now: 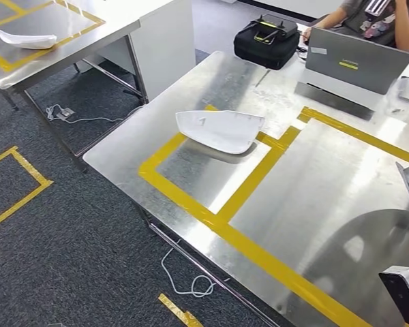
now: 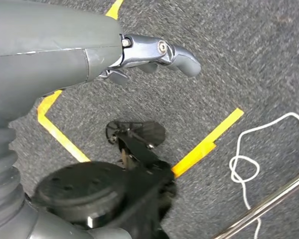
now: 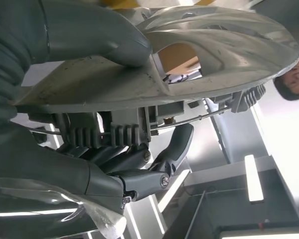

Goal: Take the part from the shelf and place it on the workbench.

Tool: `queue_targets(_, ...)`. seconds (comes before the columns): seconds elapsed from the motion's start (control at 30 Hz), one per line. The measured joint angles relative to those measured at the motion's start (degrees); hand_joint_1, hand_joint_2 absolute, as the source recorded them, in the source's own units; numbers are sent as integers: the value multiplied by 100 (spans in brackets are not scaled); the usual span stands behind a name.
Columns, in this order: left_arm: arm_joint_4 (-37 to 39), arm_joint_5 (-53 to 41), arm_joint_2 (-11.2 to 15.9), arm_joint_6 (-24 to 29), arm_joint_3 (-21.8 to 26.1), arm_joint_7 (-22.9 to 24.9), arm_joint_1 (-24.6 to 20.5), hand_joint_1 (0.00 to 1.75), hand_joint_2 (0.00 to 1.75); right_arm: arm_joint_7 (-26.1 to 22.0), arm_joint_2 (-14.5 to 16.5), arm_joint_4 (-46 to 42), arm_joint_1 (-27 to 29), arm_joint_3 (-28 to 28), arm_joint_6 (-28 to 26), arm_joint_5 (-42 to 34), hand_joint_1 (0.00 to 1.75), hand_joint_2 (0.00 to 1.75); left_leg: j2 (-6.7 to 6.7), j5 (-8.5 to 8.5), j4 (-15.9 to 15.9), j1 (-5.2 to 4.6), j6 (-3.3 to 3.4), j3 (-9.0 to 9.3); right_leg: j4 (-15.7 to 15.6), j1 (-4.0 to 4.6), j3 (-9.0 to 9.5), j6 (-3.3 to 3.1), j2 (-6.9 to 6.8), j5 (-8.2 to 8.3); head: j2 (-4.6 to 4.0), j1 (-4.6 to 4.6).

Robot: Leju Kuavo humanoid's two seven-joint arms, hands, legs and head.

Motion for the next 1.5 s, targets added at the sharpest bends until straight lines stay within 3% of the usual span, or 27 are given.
queue_targets(0.07,0,-39,1,-2,0,5,-2,0,175,98,-111,63,-18,48,10,67,175,175,-47,-82,444,-2,31,-210,3,21,-12,-19,155,11,0,-1)
queue_targets(0.1,0,-64,1,-7,0,8,-5,0,175,181,-191,100,-25,82,24,110,175,175,-64,50,352,-5,60,-178,5,31,-11,-20,236,15,0,1)
queue_targets(0.13,0,-95,2,-13,0,9,-10,0,175,274,-289,140,-37,126,45,146,175,175,-114,267,61,-10,100,-55,7,39,-7,-18,317,20,0,1)
queue_targets(0.2,0,-157,8,-22,0,9,-22,0,175,494,-521,239,-83,230,115,213,175,175,-379,662,-681,-14,195,249,15,47,-15,4,470,33,-1,6)
queue_targets(0.27,0,-219,16,-32,0,6,-60,0,175,730,-802,374,-140,371,193,267,175,175,-557,765,-1084,-17,250,404,26,36,-74,59,612,66,0,2)
queue_targets(0.33,0,-255,16,-44,-2,-1,-118,0,175,887,-1084,496,-171,502,238,299,175,175,-463,746,-1172,-11,259,418,18,25,-160,140,740,109,0,-5)
queue_targets(0.37,0,-267,16,-47,-3,-2,-140,0,175,932,-1197,543,-174,549,248,305,175,175,-392,762,-1215,4,267,422,37,29,-207,172,704,99,0,2)
queue_targets(0.43,4,-301,16,-50,-4,-5,-157,0,175,1045,-1397,623,-206,638,282,320,175,175,-232,805,-1295,32,295,434,337,50,-396,224,415,-106,0,38)
queue_targets(0.5,24,-361,22,-27,-2,-16,-163,0,175,1243,-1650,748,-242,792,366,345,175,175,-72,813,-1306,18,319,430,1035,43,-727,278,97,-473,0,70)
queue_targets(0.57,80,-418,30,23,0,-54,-180,0,175,1430,-1948,921,-255,973,437,356,175,175,87,809,-1303,3,318,425,1545,19,-945,328,9,-621,0,69)
queue_targets(0.6,119,-435,35,49,0,-81,-190,0,175,1483,-2080,999,-258,1041,450,353,175,175,161,803,-1300,1,314,427,1512,10,-910,347,-18,-544,0,71)
queue_targets(0.67,199,-453,42,85,0,-129,-203,0,175,1523,-2292,1119,-264,1141,448,345,175,175,297,780,-1291,1,287,450,827,-2,-514,372,-171,-196,0,72)
queue_targets(0.73,251,-460,55,102,1,-152,-208,0,175,1531,-2429,1191,-281,1215,443,340,175,175,405,744,-1265,-30,232,474,144,20,-118,334,-372,16,0,74)
queue_targets(0.77,269,-463,61,108,1,-161,-217,0,175,1535,-2475,1218,-285,1246,441,339,175,175,453,733,-1251,-48,206,482,0,32,-37,296,-417,36,1,70)
queue_targets(0.87,310,-473,74,115,1,-181,-256,0,175,1545,-2559,1277,-268,1314,437,339,175,175,544,691,-1212,-55,138,493,0,35,-61,171,-252,48,1,62)
queue_targets(0.93,329,-476,79,116,-1,-194,-265,0,175,1552,-2599,1295,-273,1348,431,338,175,175,327,468,-921,-27,77,385,-6,16,-73,98,-132,70,0,47)
queue_targets(1.0,355,-477,81,116,-2,-204,-262,0,175,1560,-2623,1316,-291,1381,432,338,175,175,44,87,-203,-8,47,61,-7,13,-94,49,-12,88,0,29)
queue_targets(1.03,370,-481,82,113,-2,-206,-259,0,175,1578,-2636,1332,-301,1401,453,346,175,175,-11,-59,170,-6,47,-119,-6,19,-106,35,55,96,0,28)
queue_targets(1.1,397,-493,84,104,-2,-197,-269,0,175,1680,-2733,1394,-373,1496,583,402,175,175,-47,-25,438,-10,80,-271,-5,38,-121,16,217,113,0,28)
queue_targets(1.17,426,-499,107,99,-18,-185,-316,0,175,1826,-2940,1516,-555,1687,794,503,175,175,-148,398,-106,-21,166,-47,-4,60,-125,14,398,136,0,28)
queue_targets(1.23,510,-458,203,115,-82,-224,-399,0,175,1931,-3194,1717,-832,1979,1014,603,175,175,-415,725,-822,-26,287,252,4,70,-149,39,566,167,0,37)
queue_targets(1.3,682,-377,349,194,-198,-319,-518,0,175,1983,-3441,1960,-1136,2349,1238,663,175,175,-546,779,-1124,-33,338,357,7,47,-214,102,720,212,1,40)
queue_targets(1.33,784,-331,411,260,-272,-374,-577,0,175,1992,-3563,2078,-1268,2542,1349,670,175,175,-502,787,-1169,-33,333,360,-1,33,-245,143,791,238,1,35)
queue_targets(1.37,881,-283,472,330,-351,-429,-632,0,175,1986,-3679,2186,-1376,2729,1449,669,175,175,-444,817,-1207,-26,329,365,0,19,-280,176,804,253,1,33)
queue_targets(1.4,978,-232,526,397,-441,-479,-674,0,175,1960,-3796,2296,-1477,2915,1535,672,175,175,-390,855,-1255,-15,335,374,40,22,-327,200,712,223,1,41)
queue_targets(1.43,1066,-178,586,455,-528,-513,-703,0,175,1905,-3897,2406,-1601,3100,1595,691,175,175,-336,894,-1302,0,344,379,186,33,-416,221,545,124,1,58)
queue_targets(1.5,1240,-81,689,536,-699,-532,-733,0,175,1752,-4043,2619,-1897,3512,1691,790,175,175,-220,934,-1339,6,359,369,813,39,-726,264,157,-227,0,90)
